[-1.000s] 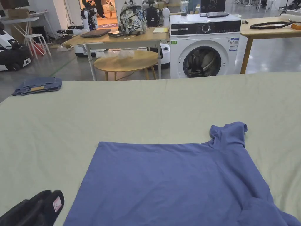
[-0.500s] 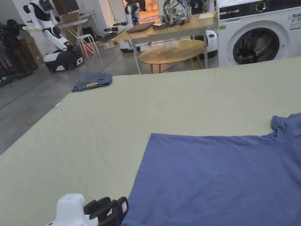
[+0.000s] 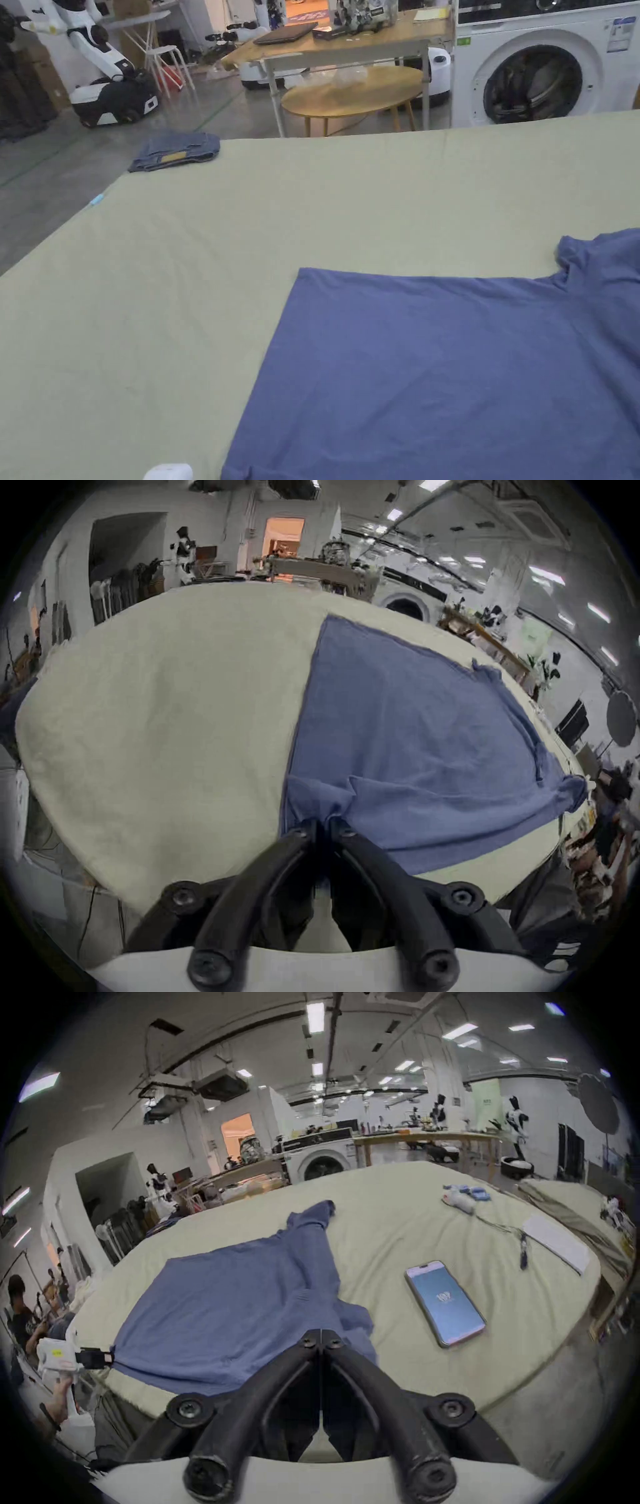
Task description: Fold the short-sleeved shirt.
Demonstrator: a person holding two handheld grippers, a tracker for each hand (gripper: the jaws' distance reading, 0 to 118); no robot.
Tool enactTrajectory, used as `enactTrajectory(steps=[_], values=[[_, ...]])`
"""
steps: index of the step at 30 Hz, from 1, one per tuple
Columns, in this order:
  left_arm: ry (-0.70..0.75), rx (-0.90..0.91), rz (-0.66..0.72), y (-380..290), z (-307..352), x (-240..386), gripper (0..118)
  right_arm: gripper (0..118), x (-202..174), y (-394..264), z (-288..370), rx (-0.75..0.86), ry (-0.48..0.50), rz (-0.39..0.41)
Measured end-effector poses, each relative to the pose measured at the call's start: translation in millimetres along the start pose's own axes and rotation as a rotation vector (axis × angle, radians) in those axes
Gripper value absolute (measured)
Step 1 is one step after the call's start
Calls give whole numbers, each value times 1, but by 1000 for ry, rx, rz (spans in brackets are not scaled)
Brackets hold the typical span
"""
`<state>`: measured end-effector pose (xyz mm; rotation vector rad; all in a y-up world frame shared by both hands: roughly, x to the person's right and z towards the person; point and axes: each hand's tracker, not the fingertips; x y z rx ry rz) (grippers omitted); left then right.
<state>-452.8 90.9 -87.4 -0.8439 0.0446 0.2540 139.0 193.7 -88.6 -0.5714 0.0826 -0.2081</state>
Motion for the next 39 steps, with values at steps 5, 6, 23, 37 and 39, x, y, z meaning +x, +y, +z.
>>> enactTrajectory(steps=[5,6,23,37,39], values=[[12,-5,-1,1,3,3,1,67,15,-12,14,49,-86,-67],[13,-4,6,1,6,7,1,81,17,-16,15,53,-120,-69],[-22,36,130,-2,22,17,1,11,43,-65,-53,-108,-54,-117],[-95,278,40,140,9,17,0,1,28,82,-123,-23,3,-16],[-133,223,104,162,-26,4,0,1,30,96,-163,-76,-5,-42]])
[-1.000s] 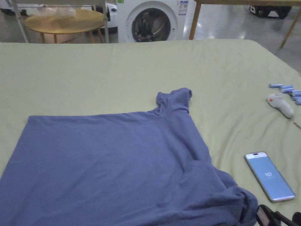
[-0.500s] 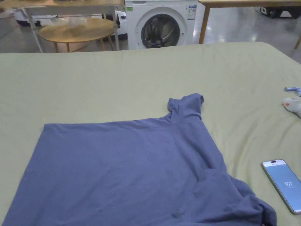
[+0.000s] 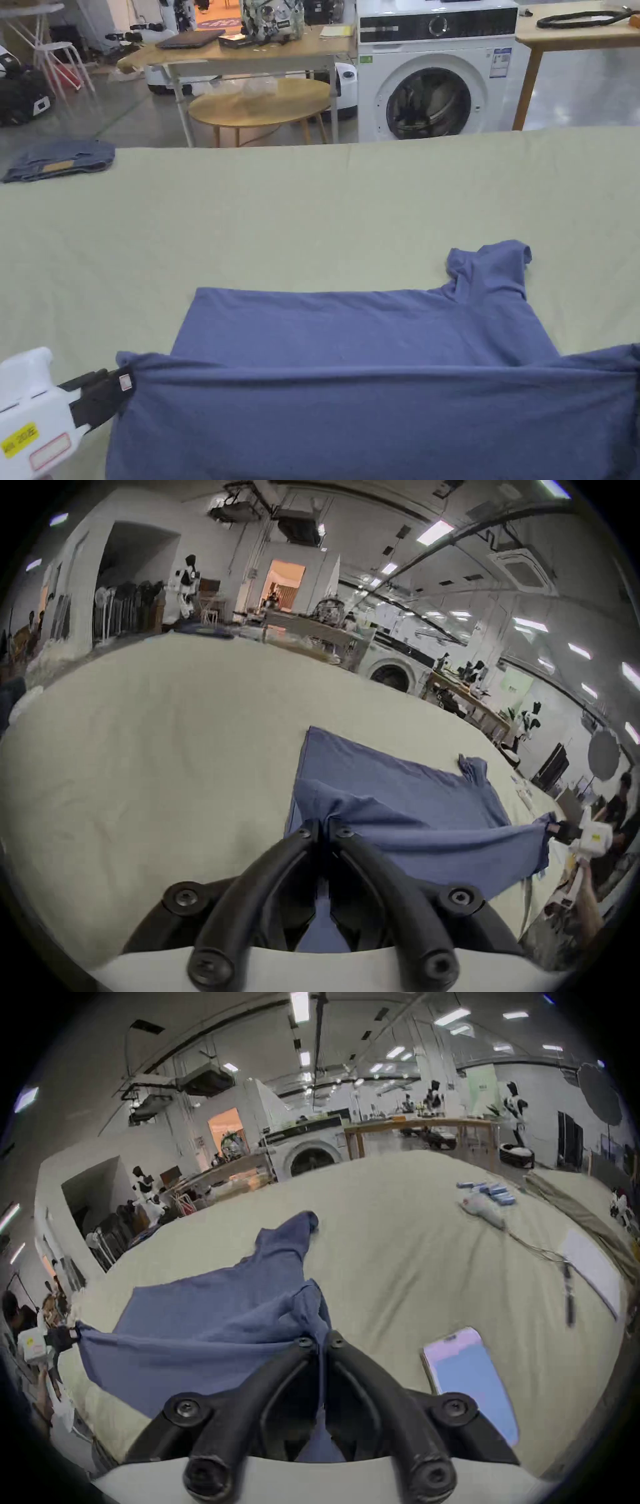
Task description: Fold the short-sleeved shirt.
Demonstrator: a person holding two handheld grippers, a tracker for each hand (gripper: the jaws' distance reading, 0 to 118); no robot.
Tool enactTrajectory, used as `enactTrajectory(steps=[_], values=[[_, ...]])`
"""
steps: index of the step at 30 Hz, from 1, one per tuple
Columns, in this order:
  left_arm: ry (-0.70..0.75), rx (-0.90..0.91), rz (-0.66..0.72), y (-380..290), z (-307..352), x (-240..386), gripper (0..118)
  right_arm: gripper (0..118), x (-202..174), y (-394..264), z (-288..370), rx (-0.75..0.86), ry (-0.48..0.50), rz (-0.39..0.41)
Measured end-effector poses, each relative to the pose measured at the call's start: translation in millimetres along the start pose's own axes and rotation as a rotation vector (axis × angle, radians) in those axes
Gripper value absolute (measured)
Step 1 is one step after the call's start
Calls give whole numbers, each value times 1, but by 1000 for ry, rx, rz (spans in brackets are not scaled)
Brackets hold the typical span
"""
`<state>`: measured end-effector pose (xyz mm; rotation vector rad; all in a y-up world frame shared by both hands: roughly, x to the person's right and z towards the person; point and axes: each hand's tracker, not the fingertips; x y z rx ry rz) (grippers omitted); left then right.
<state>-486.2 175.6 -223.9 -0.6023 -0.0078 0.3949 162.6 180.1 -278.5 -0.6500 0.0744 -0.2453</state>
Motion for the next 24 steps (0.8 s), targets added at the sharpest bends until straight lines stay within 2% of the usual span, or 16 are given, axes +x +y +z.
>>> enactTrajectory(steps=[2,5,6,7,8,9,12,16,19,20,21,22,23,24], values=[[2,-32,20,11,-29,-5,0,1,-2,9,-35,-47,-3,9],[54,-96,-33,19,-70,-13,0,2,-8,9,-76,-106,-33,45],[81,-107,-53,20,-79,-12,2,13,-8,7,-82,-115,-47,58],[97,-104,-70,19,-86,-13,17,36,-9,4,-87,-114,-55,61],[91,-103,-68,19,-89,-14,41,60,-8,3,-90,-113,-55,61],[90,-95,-78,18,-90,-15,50,69,-7,2,-91,-116,-65,64],[103,-47,-102,17,-73,-10,50,68,8,0,-85,-82,-38,33],[47,68,-158,19,-29,2,50,68,-2,11,-40,11,-24,34],[7,160,-200,14,13,21,50,65,-18,11,3,106,48,47],[17,189,-210,11,25,27,50,59,-23,7,13,133,66,56],[27,223,-216,7,37,33,50,39,-30,2,25,160,77,69],[3,243,-205,2,48,37,44,22,-39,-3,34,176,73,93],[-31,264,-205,-4,63,49,31,14,-46,-9,41,186,54,116],[-47,270,-212,-10,70,54,5,3,-52,-16,48,190,45,147]])
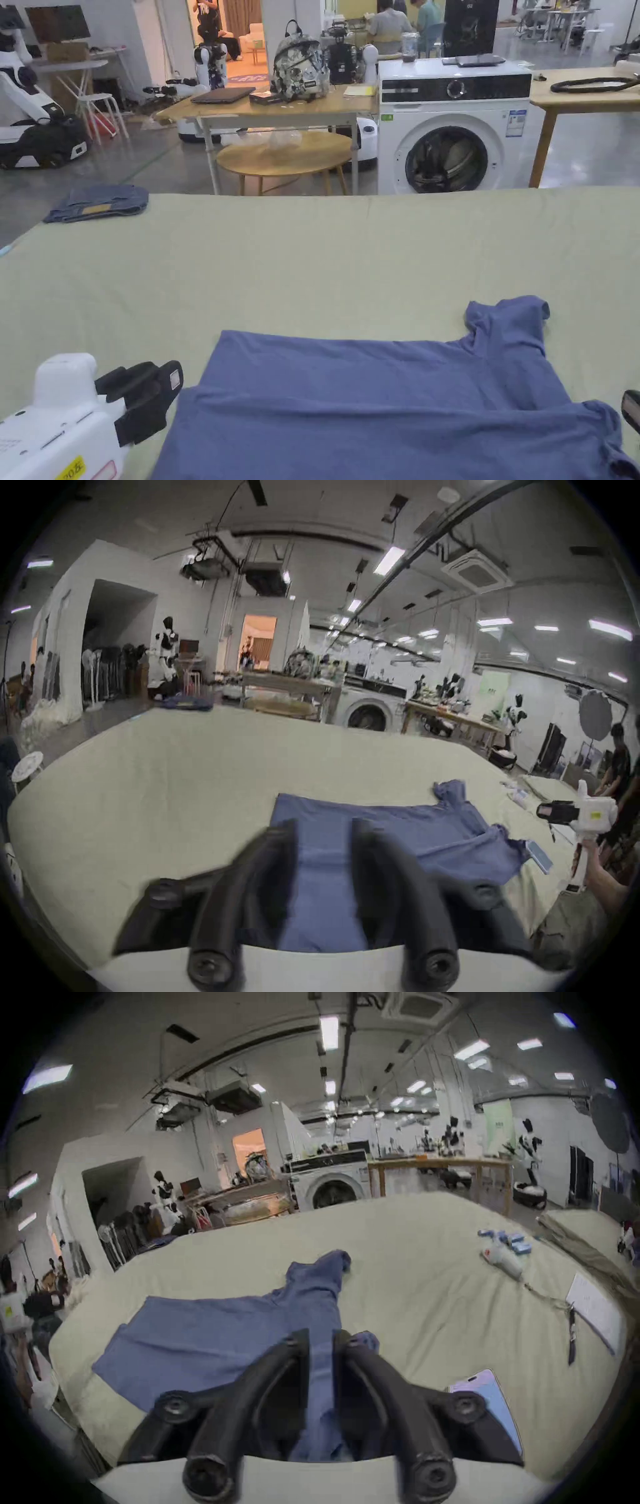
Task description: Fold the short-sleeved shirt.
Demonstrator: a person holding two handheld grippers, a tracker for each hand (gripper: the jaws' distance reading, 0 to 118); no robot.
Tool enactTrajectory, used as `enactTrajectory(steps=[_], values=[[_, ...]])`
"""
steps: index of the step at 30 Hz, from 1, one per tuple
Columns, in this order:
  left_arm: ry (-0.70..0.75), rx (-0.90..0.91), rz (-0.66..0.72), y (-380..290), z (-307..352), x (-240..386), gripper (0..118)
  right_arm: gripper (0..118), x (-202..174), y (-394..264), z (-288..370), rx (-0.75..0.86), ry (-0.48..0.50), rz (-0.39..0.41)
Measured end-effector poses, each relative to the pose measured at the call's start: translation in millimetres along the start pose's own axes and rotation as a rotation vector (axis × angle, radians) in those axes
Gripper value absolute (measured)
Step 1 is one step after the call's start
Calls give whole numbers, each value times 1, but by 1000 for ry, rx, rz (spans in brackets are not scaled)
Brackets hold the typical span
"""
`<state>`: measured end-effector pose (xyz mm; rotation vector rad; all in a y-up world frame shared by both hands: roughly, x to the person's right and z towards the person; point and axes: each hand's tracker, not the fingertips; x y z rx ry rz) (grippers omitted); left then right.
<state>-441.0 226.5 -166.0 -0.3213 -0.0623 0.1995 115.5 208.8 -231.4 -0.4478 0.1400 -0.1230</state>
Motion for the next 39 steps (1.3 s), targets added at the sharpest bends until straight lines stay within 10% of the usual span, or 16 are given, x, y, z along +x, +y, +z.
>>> enactTrajectory(steps=[7,12,15,22,26,30,31,33,39], values=[[-9,-43,-22,-21,36,34,0,0,-24,-34,23,-20,56,48],[62,-163,96,-33,15,4,0,0,-18,-33,34,-25,81,-66],[58,-257,243,-52,-9,-32,45,0,-9,-33,41,-42,85,-102],[114,-442,239,-101,-73,-46,50,0,30,-47,44,-97,46,-210],[160,-452,214,-98,-79,-45,0,0,37,-52,50,-111,21,-226],[131,-509,216,-102,-89,-47,0,0,39,-60,39,-125,-4,-261],[126,-512,228,-102,-88,-53,0,13,40,-62,31,-132,-33,-270],[120,-514,238,-102,-86,-54,0,77,45,-67,12,-180,-97,-306],[128,-521,224,-102,-87,-51,0,79,55,-90,-49,-306,-101,-540]])
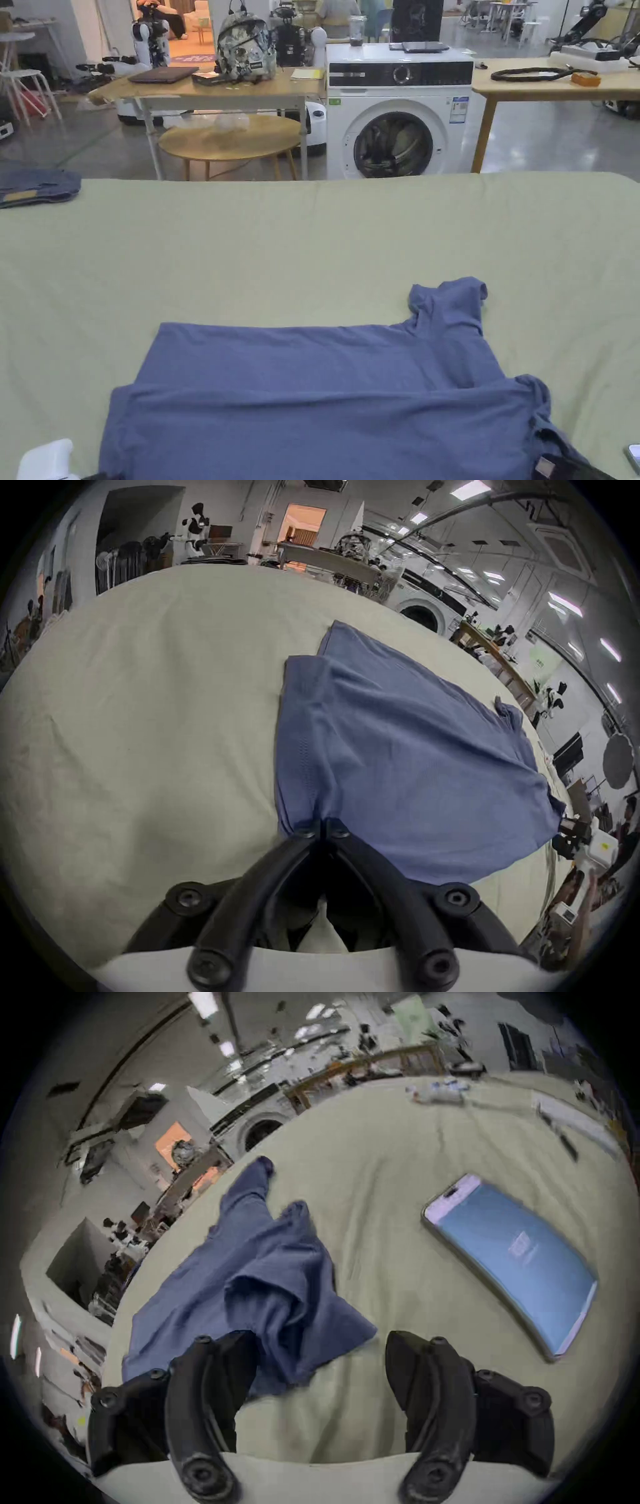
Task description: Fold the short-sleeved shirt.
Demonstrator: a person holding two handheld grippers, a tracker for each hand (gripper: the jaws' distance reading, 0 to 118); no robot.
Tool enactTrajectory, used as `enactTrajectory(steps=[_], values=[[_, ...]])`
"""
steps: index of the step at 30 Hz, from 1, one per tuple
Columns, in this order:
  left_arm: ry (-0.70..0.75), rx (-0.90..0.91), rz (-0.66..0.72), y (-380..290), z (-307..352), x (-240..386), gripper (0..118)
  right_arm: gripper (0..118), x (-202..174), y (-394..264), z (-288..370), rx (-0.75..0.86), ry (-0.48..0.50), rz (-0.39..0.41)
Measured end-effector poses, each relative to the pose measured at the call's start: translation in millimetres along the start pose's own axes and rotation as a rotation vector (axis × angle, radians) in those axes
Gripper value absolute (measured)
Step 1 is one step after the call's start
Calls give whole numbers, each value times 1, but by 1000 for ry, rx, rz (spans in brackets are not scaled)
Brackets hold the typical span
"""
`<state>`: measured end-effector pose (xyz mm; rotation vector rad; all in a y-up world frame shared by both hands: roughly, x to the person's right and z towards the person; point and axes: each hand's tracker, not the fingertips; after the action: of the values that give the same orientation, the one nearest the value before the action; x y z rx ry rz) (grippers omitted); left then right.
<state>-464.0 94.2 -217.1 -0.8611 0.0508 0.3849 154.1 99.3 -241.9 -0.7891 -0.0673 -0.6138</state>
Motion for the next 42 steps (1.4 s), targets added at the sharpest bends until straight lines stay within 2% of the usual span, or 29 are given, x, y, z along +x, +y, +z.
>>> enactTrajectory(steps=[1,2,4,5,7,10,12,14,16,19,20,22,25,29,30,31,32,33,34,35,39,42], values=[[-1,2,0,0,0,-1,0,79,1,0,-7,2,-6,3],[-4,1,4,0,0,-2,0,73,0,-2,-9,14,-16,14],[-6,-1,7,1,-3,-7,0,23,-3,-4,-6,58,5,70],[-6,-1,8,1,-3,-7,0,6,-5,-2,-6,33,20,69],[-1,0,2,1,-3,-7,0,5,-7,0,-9,0,-23,87],[-17,13,5,0,0,-13,0,4,7,4,-5,-3,55,30],[-112,150,-7,-1,18,-19,0,4,10,8,4,9,73,36],[-67,164,-1,7,37,-19,0,3,2,9,21,58,74,92],[-109,179,12,13,62,-10,0,3,-9,11,30,59,37,145],[-108,222,-41,9,88,2,0,2,-14,7,52,87,71,129],[-97,209,-65,3,101,23,0,2,-13,5,61,90,69,131],[-73,222,-74,-12,119,28,0,2,-7,0,77,101,48,144],[-91,202,-23,-41,135,2,0,2,12,-14,105,97,28,143],[-60,158,-36,-81,149,-11,0,2,36,-40,127,57,-5,158],[-71,159,-53,-89,151,-11,0,5,38,-46,130,51,-10,179],[-68,166,-68,-93,152,-10,0,16,40,-52,128,52,-17,208],[-53,160,-93,-98,145,-21,14,38,40,-56,127,54,-33,251],[-36,157,-107,-99,144,-21,41,64,40,-58,125,52,-67,277],[-13,153,-117,-100,143,-21,50,65,39,-61,122,59,-130,305],[21,150,-127,-101,142,-22,50,65,38,-64,121,71,-156,322],[-28,216,-132,-97,153,-3,50,65,34,-63,138,144,-65,289],[-49,319,-200,-82,169,30,50,65,6,-56,159,274,0,356]])
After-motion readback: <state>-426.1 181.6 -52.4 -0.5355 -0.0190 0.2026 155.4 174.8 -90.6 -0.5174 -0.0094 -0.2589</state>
